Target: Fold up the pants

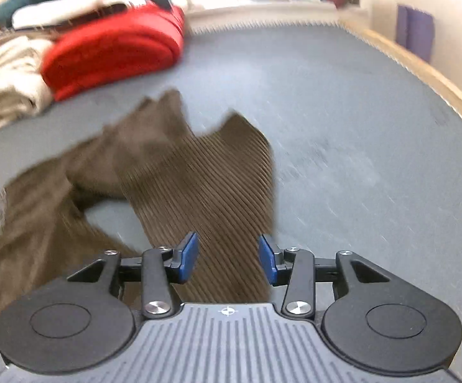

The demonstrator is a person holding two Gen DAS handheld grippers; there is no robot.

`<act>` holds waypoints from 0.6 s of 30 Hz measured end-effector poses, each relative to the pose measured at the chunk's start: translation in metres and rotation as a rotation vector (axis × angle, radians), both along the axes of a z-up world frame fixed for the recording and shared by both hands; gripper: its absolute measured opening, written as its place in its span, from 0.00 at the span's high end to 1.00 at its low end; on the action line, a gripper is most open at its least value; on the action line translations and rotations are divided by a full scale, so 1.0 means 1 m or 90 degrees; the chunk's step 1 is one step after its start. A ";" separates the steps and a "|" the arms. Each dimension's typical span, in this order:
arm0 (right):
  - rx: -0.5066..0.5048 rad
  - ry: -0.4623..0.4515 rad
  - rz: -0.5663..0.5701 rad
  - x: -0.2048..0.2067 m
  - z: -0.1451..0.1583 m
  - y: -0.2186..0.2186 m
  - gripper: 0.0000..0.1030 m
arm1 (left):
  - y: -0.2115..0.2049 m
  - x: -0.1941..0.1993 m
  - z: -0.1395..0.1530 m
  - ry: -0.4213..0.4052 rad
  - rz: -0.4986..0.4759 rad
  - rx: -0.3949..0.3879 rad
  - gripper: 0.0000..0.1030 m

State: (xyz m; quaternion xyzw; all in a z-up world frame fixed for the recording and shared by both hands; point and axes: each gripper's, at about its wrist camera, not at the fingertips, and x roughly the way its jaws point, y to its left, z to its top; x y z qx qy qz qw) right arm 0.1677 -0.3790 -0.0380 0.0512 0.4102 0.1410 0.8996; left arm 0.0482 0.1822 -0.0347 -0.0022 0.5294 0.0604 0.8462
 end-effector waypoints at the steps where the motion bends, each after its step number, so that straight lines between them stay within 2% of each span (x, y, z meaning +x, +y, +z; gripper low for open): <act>1: -0.028 0.008 0.016 0.007 -0.005 0.014 0.55 | -0.001 0.002 -0.001 0.003 0.000 0.001 0.34; 4: -0.084 -0.020 0.058 0.028 -0.012 0.064 0.52 | -0.006 0.008 -0.004 0.007 -0.001 0.001 0.34; 6: -0.100 -0.025 0.077 0.035 -0.019 0.086 0.40 | -0.008 0.011 -0.004 0.006 0.001 -0.004 0.34; 12: -0.201 -0.011 0.153 0.065 -0.052 0.152 0.35 | -0.009 0.019 -0.003 0.002 0.009 -0.021 0.33; 16: -0.303 -0.016 0.213 0.071 -0.076 0.188 0.35 | -0.008 0.021 -0.003 0.004 0.007 -0.024 0.33; 18: -0.333 -0.017 0.228 0.071 -0.082 0.197 0.35 | -0.007 0.022 -0.004 0.004 0.007 -0.026 0.33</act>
